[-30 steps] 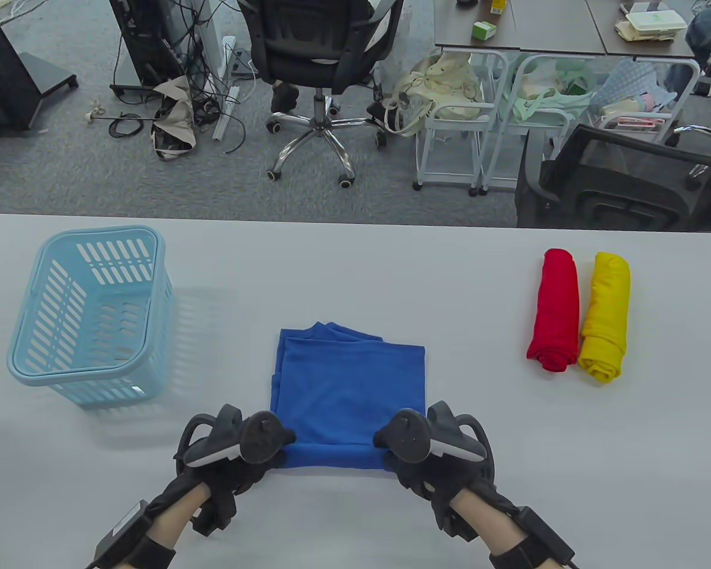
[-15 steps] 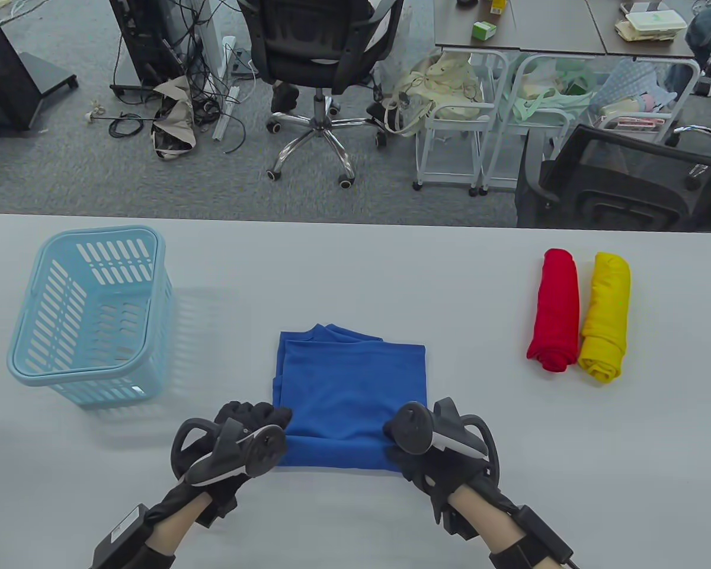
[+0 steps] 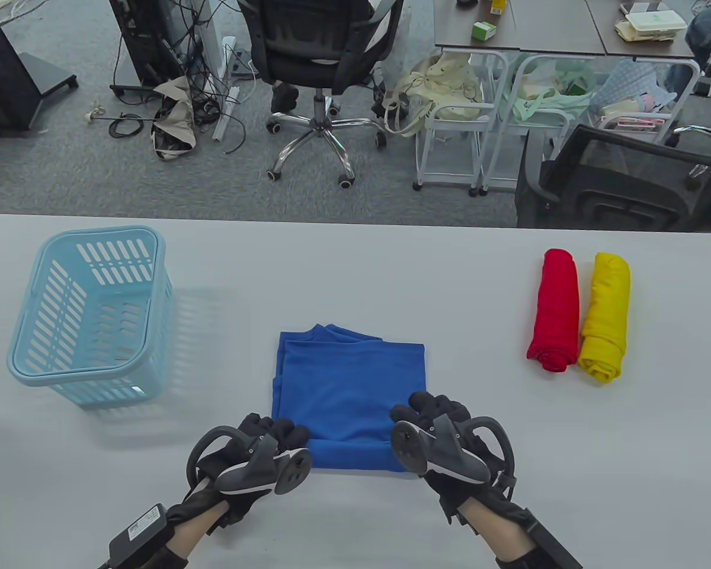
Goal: Roll t-shirt into tight roll
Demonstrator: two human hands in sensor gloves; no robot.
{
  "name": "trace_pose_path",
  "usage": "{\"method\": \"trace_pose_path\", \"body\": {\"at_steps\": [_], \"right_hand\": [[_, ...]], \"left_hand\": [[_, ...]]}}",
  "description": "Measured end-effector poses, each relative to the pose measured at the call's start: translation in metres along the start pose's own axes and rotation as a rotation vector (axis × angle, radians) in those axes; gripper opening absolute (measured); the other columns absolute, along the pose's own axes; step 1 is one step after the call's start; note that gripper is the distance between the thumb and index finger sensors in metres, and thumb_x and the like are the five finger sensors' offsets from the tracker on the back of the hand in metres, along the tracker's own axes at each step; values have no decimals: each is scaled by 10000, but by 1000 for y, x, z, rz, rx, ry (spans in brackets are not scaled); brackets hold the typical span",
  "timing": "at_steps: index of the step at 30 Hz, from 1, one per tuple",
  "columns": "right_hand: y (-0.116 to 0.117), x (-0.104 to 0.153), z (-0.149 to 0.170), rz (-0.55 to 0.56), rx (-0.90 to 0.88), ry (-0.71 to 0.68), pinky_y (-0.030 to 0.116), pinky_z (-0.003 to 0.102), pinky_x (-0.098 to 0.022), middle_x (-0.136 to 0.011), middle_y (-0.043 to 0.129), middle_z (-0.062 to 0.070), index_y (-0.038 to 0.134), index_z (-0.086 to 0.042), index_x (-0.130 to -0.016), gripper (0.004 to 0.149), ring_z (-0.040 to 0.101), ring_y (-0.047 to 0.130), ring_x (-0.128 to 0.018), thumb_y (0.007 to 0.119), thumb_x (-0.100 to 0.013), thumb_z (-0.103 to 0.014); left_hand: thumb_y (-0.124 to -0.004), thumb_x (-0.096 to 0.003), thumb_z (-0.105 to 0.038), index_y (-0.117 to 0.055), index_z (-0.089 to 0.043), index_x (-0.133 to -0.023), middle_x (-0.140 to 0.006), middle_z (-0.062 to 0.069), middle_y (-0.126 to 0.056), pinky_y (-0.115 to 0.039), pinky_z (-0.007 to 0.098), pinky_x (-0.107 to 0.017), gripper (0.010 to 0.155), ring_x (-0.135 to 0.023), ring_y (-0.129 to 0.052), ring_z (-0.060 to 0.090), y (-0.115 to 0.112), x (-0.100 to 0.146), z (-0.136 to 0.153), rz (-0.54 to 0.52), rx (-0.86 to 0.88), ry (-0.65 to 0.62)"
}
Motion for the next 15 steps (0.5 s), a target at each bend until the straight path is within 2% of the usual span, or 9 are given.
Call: {"method": "trace_pose_path", "body": {"at_steps": [2, 4, 5, 6, 7, 9, 13, 15], "right_hand": [[13, -1, -18, -86, -42, -122, 518, 559, -714, -1120, 471, 119, 527, -273, -1080, 568, 344, 638, -966, 747, -576, -413], [37, -5, -32, -195, -2, -162, 514, 567, -712, -1129, 458, 141, 432, -224, -1122, 664, 373, 617, -983, 721, -568, -447], [51, -7, -36, -261, 51, -162, 491, 571, -713, -1136, 362, 169, 301, -182, -1132, 745, 398, 539, -990, 700, -568, -464], [56, -9, -39, -258, 129, -138, 438, 567, -723, -1128, 255, 171, 195, -158, -1128, 792, 396, 456, -987, 672, -578, -471], [54, -10, -40, -222, 181, -135, 446, 563, -728, -1128, 266, 153, 196, -168, -1125, 745, 373, 474, -989, 624, -590, -461], [50, -14, -40, -189, 218, -118, 489, 551, -723, -1127, 356, 111, 271, -207, -1123, 677, 335, 554, -983, 636, -601, -433], [45, -16, -34, -169, 142, -110, 535, 529, -710, -1109, 458, 85, 367, -226, -1109, 572, 316, 619, -965, 621, -616, -367], [42, -18, -30, -187, 53, -123, 568, 520, -695, -1074, 541, 87, 436, -214, -1094, 531, 307, 682, -922, 619, -611, -338]], "left_hand": [[-689, -449, -525, -537, -326, -1068, -1076, -9, -648, -650, 496, -775, 668, -906, -823, 184, -2, 0, -1, 0, 14, 7], [-688, -452, -519, -545, -320, -1068, -1059, -17, -664, -658, 492, -772, 663, -894, -831, 176, 0, 0, -1, -8, 9, 5], [-686, -456, -513, -562, -326, -1061, -1041, -30, -699, -676, 483, -765, 646, -872, -857, 163, 1, 0, -1, -15, 7, 8], [-683, -461, -503, -588, -331, -1049, -1017, -45, -743, -698, 474, -756, 621, -844, -888, 151, 2, 0, 0, -24, 15, 11], [-682, -465, -491, -622, -332, -1033, -988, -58, -788, -721, 462, -745, 593, -810, -922, 138, 4, -1, 1, -30, 28, 11], [-686, -468, -473, -683, -329, -1004, -931, -64, -860, -758, 449, -721, 555, -744, -974, 124, 6, -1, 6, -23, 124, 5], [-695, -471, -463, -730, -280, -989, -848, -46, -953, -802, 439, -679, 550, -647, -1037, 120, 8, 0, 17, 4, 344, -16], [-683, -482, -457, -669, -270, -1022, -842, -34, -950, -790, 447, -680, 572, -641, -1031, 145, 7, 1, 17, 17, 385, -13]]}}
Point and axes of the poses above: the tracker on the back of each hand, its own z axis roughly to the little-finger side, its own x axis roughly from the fingertips to the wrist, y = z × x, the point moved 3 cm from there along -x, roughly from the wrist to the fingertips
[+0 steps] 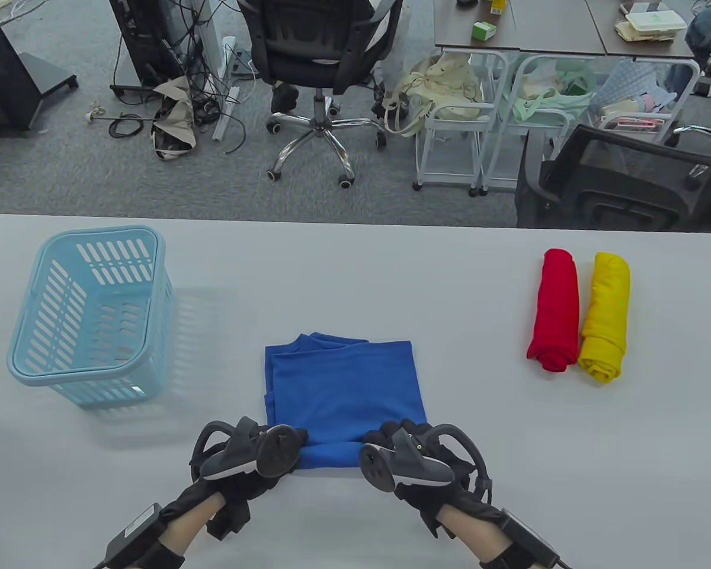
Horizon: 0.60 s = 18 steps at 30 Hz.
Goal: Roll t-shirt into tight roll
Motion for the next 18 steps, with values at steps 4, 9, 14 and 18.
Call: {"method": "trace_pose_path", "body": {"at_steps": [4, 9, 14, 18], "right_hand": [[0, 0, 8, -54, -197, -58, 623, 500, -648, -1022, 613, 113, 460, -179, -1098, 530, 293, 754, -831, 588, -608, -333], [6, -3, 13, -122, -395, -118, 682, 474, -584, -953, 674, 121, 418, -157, -1130, 556, 260, 821, -723, 525, -614, -332], [-1, 2, 9, -23, -188, -12, 618, 507, -647, -1045, 573, 133, 388, -242, -1150, 569, 311, 743, -840, 560, -628, -388], [-13, 8, 4, 96, -18, 51, 496, 534, -720, -1139, 270, 157, 318, -268, -1122, 600, 348, 516, -1005, 623, -629, -420]], "left_hand": [[-619, -459, -576, -453, -403, -1090, -1042, -13, -753, -677, 494, -755, 675, -879, -876, 205, -5, 2, -10, -39, -195, -7], [-643, -432, -602, -552, -368, -1062, -1151, 30, -537, -587, 523, -796, 678, -1022, -686, 256, -12, 1, -26, -79, -397, -16], [-672, -461, -516, -698, -340, -978, -908, -89, -875, -759, 444, -717, 547, -771, -956, 137, -7, -2, -29, -97, -363, -37], [-683, -455, -495, -753, -300, -951, -823, -58, -934, -795, 440, -674, 537, -662, -994, 142, -4, -5, -14, -14, -107, -30]]}}
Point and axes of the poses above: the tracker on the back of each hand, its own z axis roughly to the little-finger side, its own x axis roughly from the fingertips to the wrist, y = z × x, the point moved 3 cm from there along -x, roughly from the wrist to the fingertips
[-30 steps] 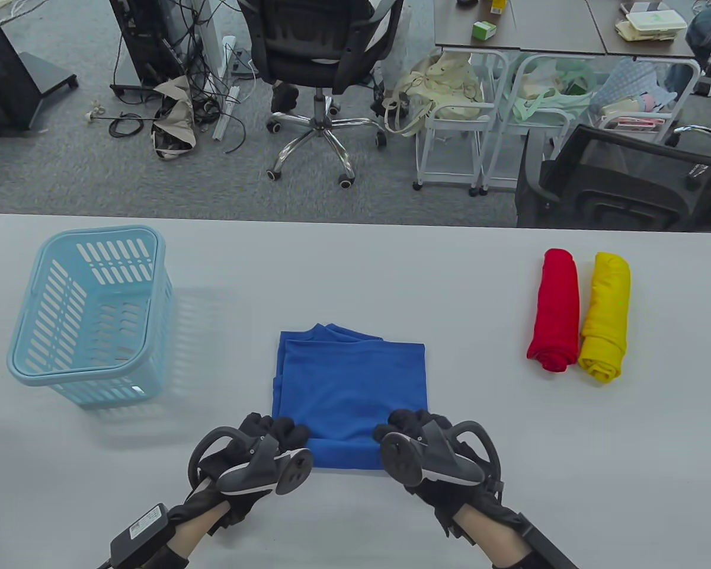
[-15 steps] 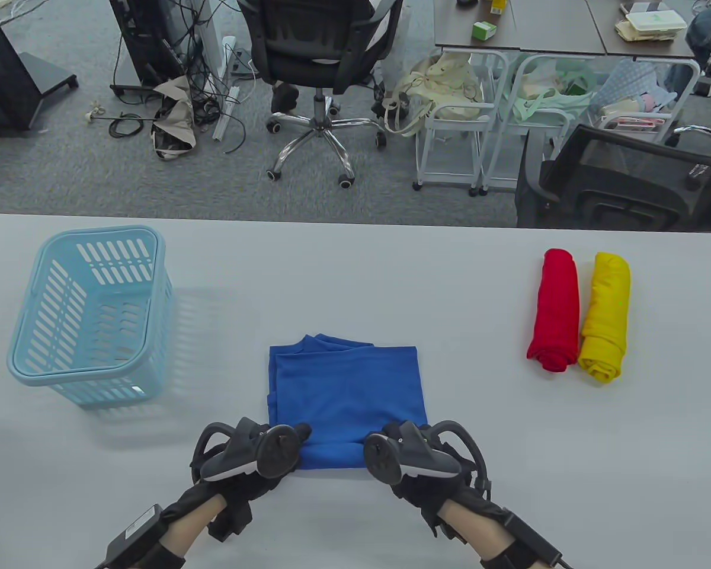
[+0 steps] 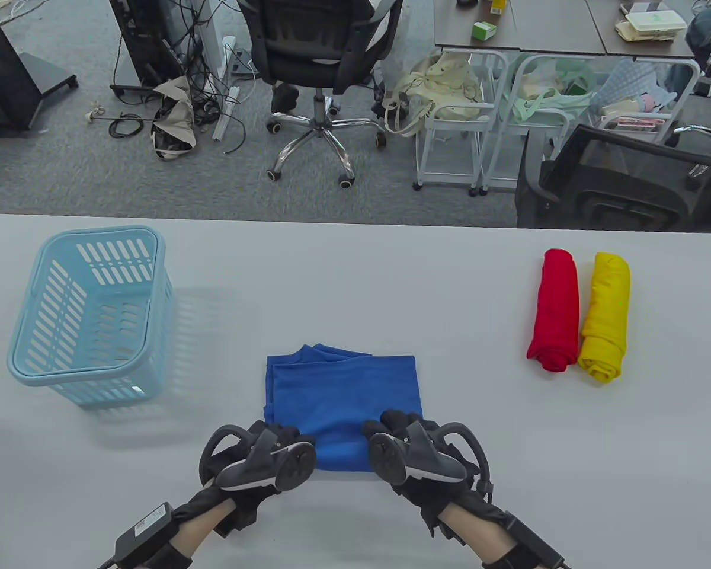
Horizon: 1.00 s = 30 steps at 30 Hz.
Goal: Roll t-shirt into tight roll
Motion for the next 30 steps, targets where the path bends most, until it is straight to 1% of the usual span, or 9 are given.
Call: {"method": "trace_pose_path", "body": {"at_steps": [3, 6, 8, 11, 15, 18, 21, 26, 30], "right_hand": [[0, 1, -12, -7, 24, -98, 499, 535, -724, -1149, 361, 99, 370, -265, -1112, 591, 335, 548, -1011, 643, -617, -437], [16, -3, -17, -74, 24, -104, 503, 543, -722, -1163, 383, 99, 318, -237, -1136, 729, 351, 549, -1026, 706, -573, -487], [15, -5, -17, -49, 79, -88, 534, 523, -715, -1147, 430, 76, 320, -259, -1129, 674, 307, 601, -1004, 677, -591, -451], [10, -8, -12, -74, -50, -109, 595, 506, -683, -1086, 570, 96, 418, -234, -1118, 581, 296, 721, -915, 642, -608, -398], [13, -10, 6, -164, -316, -141, 676, 481, -612, -1001, 672, 121, 424, -149, -1129, 598, 277, 821, -781, 592, -606, -387], [16, -10, 17, -210, -447, -143, 706, 471, -575, -962, 721, 127, 420, -121, -1134, 602, 270, 856, -727, 563, -611, -385], [16, -9, 19, -186, -422, -124, 688, 473, -596, -989, 691, 116, 397, -143, -1140, 618, 278, 835, -759, 580, -620, -421], [5, -2, 13, -55, -205, -84, 493, 565, -728, -1168, 260, 157, 289, -280, -1133, 662, 365, 522, -1036, 683, -616, -404], [7, 0, -1, -42, -89, -112, 445, 595, -745, -1174, 307, 117, 295, -274, -1135, 742, 382, 472, -1074, 757, -579, -443]], "left_hand": [[-675, -461, -491, -756, -287, -955, -797, -55, -949, -799, 438, -663, 540, -624, -997, 142, -1, -5, 19, 70, 185, 28], [-663, -471, -492, -734, -285, -971, -762, -57, -968, -801, 431, -649, 546, -580, -1002, 138, -4, -7, 34, 100, 331, 47], [-648, -484, -490, -686, -308, -1003, -784, -40, -958, -786, 437, -657, 551, -594, -992, 154, -4, -5, 38, 97, 374, 55], [-606, -502, -473, -531, -414, -1064, -916, -7, -857, -711, 476, -714, 570, -719, -925, 195, -3, 4, 27, 41, 213, 54], [-595, -416, -656, -496, -424, -1083, -1147, 27, -590, -597, 530, -792, 713, -1000, -732, 243, 4, 11, 6, -76, -213, 32], [-670, -398, -643, -525, -399, -1075, -1148, 17, -560, -571, 536, -803, 734, -1014, -696, 252, 1, 10, -2, -88, -281, 17], [-690, -442, -542, -611, -398, -1020, -992, -108, -796, -681, 470, -772, 601, -869, -895, 126, 0, 7, -4, -99, -317, 9], [-699, -455, -483, -751, -337, -956, -837, -73, -949, -784, 445, -689, 525, -676, -1008, 144, 5, 5, 11, -30, 9, 15], [-669, -486, -465, -734, -288, -979, -806, -42, -969, -796, 439, -653, 529, -617, -1017, 140, -2, 1, 33, 124, 303, 54]]}}
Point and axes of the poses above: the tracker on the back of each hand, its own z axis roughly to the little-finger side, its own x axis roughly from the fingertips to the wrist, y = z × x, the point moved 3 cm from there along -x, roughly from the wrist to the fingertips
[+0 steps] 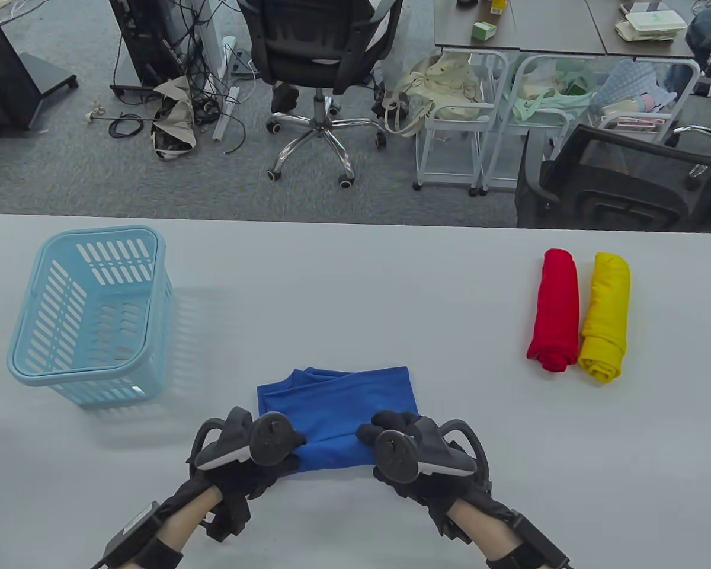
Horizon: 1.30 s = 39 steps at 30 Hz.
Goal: Roll t-shirt into tight roll
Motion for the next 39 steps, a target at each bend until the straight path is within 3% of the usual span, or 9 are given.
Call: {"method": "trace_pose_path", "body": {"at_steps": [2, 4, 8, 11, 15, 22, 30, 35, 39], "right_hand": [[6, -4, -6, -8, 97, 19, 495, 567, -734, -1165, 385, 96, 298, -265, -1136, 741, 350, 548, -1051, 746, -576, -451], [6, -7, -7, -21, 87, 17, 546, 537, -714, -1139, 468, 99, 319, -247, -1137, 676, 329, 635, -996, 683, -596, -425], [3, -8, 7, -69, -120, -2, 647, 501, -643, -1048, 638, 130, 438, -189, -1127, 589, 319, 790, -848, 633, -602, -372], [5, -6, 21, -108, -276, -14, 685, 487, -602, -1002, 691, 137, 441, -153, -1131, 590, 306, 835, -774, 592, -603, -367], [10, -6, 30, -160, -433, -34, 704, 477, -576, -976, 723, 133, 435, -147, -1136, 595, 300, 859, -735, 583, -608, -378], [-9, 1, 21, -1, -190, 17, 538, 550, -710, -1146, 431, 103, 425, -291, -1118, 586, 350, 601, -1014, 706, -607, -347], [11, -2, 8, -94, -57, 10, 526, 560, -712, -1170, 385, 114, 275, -240, -1155, 824, 385, 552, -1045, 779, -541, -458], [6, -7, 13, -106, -152, -10, 607, 513, -666, -1105, 539, 144, 360, -213, -1149, 685, 349, 708, -913, 687, -580, -406], [9, -6, 21, -165, -303, -55, 689, 479, -587, -1034, 631, 170, 402, -171, -1151, 654, 322, 814, -779, 637, -586, -402]], "left_hand": [[-650, -499, -467, -677, -289, -1017, -792, -39, -974, -789, 442, -651, 549, -605, -1013, 163, 1, 0, 6, -16, 59, 23], [-627, -513, -463, -594, -421, -1043, -831, -30, -947, -760, 458, -675, 534, -645, -991, 176, 0, 4, 1, -53, -9, 7], [-595, -475, -579, -522, -436, -1090, -1138, 56, -653, -653, 511, -754, 636, -962, -782, 271, -2, 13, -24, -108, -257, -28], [-651, -417, -640, -464, -349, -1122, -1170, 64, -540, -591, 536, -787, 785, -1028, -678, 284, -6, 15, -39, -156, -459, -27], [-706, -418, -581, -544, -380, -1075, -1019, -104, -797, -693, 462, -761, 706, -891, -872, 139, -13, 13, -45, -198, -657, -23], [-705, -451, -508, -656, -295, -1038, -848, -58, -957, -787, 438, -680, 626, -688, -999, 145, -4, 8, -26, -82, -240, -44], [-654, -477, -523, -625, -271, -1052, -803, -31, -950, -772, 448, -655, 628, -635, -980, 162, -5, -1, 2, 27, 71, -18], [-625, -466, -564, -457, -362, -1096, -1012, -10, -754, -756, 375, -646, 683, -841, -827, 222, -4, 9, -19, -119, -317, 7], [-645, -410, -649, -412, -381, -1103, -1118, -2, -598, -686, 422, -725, 778, -976, -697, 246, -7, 14, -36, -178, -542, -28]]}}
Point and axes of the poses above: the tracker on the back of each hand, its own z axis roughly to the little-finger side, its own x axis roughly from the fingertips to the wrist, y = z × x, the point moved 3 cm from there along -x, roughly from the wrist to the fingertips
